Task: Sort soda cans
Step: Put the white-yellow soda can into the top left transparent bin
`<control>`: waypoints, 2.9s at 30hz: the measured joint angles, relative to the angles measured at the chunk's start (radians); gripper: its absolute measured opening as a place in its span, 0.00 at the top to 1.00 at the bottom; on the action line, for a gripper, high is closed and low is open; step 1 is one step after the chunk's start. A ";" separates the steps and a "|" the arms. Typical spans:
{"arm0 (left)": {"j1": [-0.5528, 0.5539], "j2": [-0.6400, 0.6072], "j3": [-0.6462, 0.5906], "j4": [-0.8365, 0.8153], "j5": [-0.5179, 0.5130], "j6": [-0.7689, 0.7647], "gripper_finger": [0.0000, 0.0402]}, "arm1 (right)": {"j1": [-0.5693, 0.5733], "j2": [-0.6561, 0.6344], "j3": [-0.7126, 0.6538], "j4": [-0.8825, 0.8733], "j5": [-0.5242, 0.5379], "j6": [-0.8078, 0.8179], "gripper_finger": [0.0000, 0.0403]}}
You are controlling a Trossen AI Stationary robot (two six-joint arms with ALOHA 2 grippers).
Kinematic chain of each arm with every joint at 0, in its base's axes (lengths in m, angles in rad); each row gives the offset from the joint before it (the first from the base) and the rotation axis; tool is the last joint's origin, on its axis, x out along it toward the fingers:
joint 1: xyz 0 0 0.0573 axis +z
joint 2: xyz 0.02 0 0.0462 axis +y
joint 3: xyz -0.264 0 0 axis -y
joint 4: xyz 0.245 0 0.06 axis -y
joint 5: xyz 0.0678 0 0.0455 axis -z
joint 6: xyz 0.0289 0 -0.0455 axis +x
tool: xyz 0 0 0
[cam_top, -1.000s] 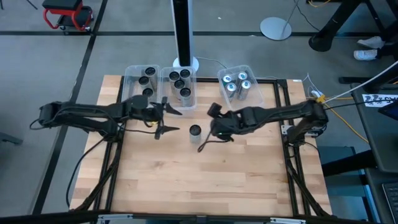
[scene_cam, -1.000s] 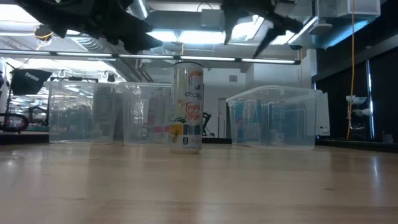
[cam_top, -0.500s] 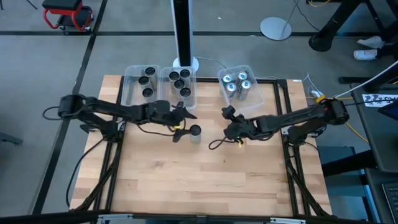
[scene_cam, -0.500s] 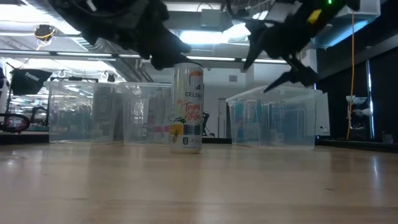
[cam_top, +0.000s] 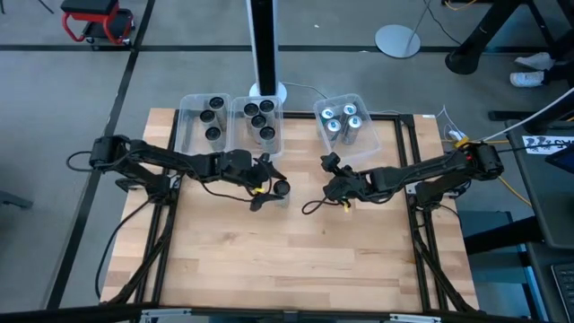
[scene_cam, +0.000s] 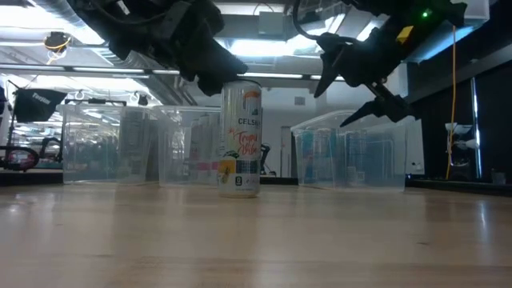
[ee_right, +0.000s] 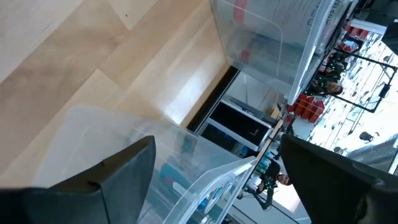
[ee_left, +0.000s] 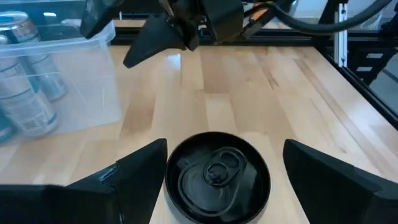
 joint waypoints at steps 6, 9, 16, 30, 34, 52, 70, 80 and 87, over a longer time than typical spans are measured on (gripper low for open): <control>-0.002 0.039 0.000 -0.006 -0.025 0.012 0.23 | 0.000 0.000 0.000 0.006 0.000 0.000 0.15; 0.000 0.061 0.000 -0.002 -0.047 0.021 0.23 | 0.000 0.000 0.000 0.010 -0.003 -0.001 0.15; -0.003 0.079 0.000 0.030 -0.051 0.027 0.23 | 0.000 0.000 0.000 0.010 -0.010 -0.002 0.15; -0.004 0.012 0.034 -0.097 -0.085 0.036 0.37 | 0.000 0.001 0.000 0.013 -0.010 -0.002 0.15; -0.004 -0.102 0.113 -0.249 -0.165 0.052 0.37 | 0.000 0.001 0.000 0.014 -0.010 -0.006 0.15; 0.081 -0.574 0.256 -0.673 -0.873 0.062 0.37 | 0.000 0.001 0.000 0.019 -0.010 -0.020 0.15; 0.261 -0.599 0.256 -1.018 -1.075 -0.195 0.37 | 0.000 0.002 -0.002 0.023 -0.010 -0.046 0.15; 0.273 -0.609 0.245 -1.210 -1.082 -0.386 0.37 | 0.000 0.002 -0.045 0.114 -0.010 -0.095 0.15; 0.268 -0.629 0.161 -1.244 -1.075 -0.505 0.37 | 0.000 0.002 -0.045 0.125 -0.010 -0.102 0.15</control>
